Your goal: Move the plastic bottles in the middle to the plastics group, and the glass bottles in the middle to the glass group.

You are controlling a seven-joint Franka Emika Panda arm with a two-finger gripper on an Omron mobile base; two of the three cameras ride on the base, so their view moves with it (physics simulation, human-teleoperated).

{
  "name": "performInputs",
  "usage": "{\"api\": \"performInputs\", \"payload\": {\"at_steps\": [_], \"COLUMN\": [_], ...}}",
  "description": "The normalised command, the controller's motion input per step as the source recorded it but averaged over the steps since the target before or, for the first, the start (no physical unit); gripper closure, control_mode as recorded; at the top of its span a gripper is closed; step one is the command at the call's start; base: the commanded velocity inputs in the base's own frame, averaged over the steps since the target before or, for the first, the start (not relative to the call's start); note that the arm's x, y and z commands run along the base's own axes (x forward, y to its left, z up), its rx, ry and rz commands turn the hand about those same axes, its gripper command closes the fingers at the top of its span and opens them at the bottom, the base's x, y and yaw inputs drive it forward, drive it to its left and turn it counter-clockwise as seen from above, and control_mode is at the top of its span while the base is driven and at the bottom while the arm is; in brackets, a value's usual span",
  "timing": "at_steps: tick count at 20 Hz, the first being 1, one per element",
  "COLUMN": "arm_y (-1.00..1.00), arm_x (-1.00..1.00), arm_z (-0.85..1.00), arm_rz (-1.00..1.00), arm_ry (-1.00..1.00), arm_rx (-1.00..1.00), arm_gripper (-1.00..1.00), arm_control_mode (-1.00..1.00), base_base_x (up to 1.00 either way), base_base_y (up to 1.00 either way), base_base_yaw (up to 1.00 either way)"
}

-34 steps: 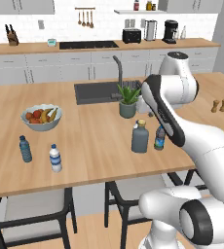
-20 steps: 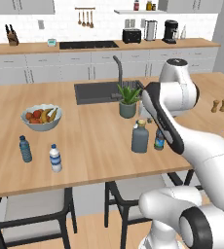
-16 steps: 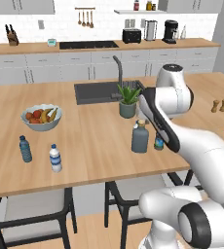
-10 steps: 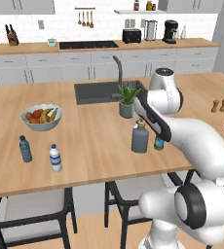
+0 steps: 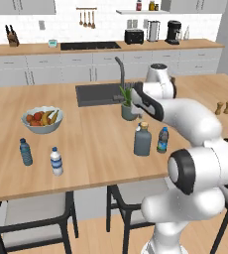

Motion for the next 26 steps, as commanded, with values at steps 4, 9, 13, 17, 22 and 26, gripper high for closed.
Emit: {"api": "performInputs", "payload": {"at_steps": [4, 9, 13, 17, 22, 26], "arm_y": [0.0, 0.02, 0.0, 0.01, 0.0, 0.0], "arm_x": [0.16, -0.02, 0.05, 0.3, 0.27, 0.19], "arm_z": [-0.4, -0.26, -0.39, -0.12, -0.15, -0.26], "arm_rz": [0.0, 0.0, 0.0, 0.0, 0.0, 0.0], "arm_ry": [0.0, 0.05, 0.06, 0.1, 0.08, 0.1], "arm_rx": [0.0, 0.0, 0.0, 0.0, 0.0, 0.0], "arm_gripper": [-1.0, -1.0, -1.0, -1.0, -1.0, -1.0], "arm_control_mode": [-1.0, -1.0, -1.0, -1.0, -1.0, -1.0], "base_base_x": [0.0, 0.0, 0.0, 0.0, 0.0, 0.0], "base_base_y": [0.0, 0.0, 0.0, 0.0, 0.0, 0.0], "base_base_yaw": [0.0, 0.0, 0.0, 0.0, 0.0, 0.0]}}
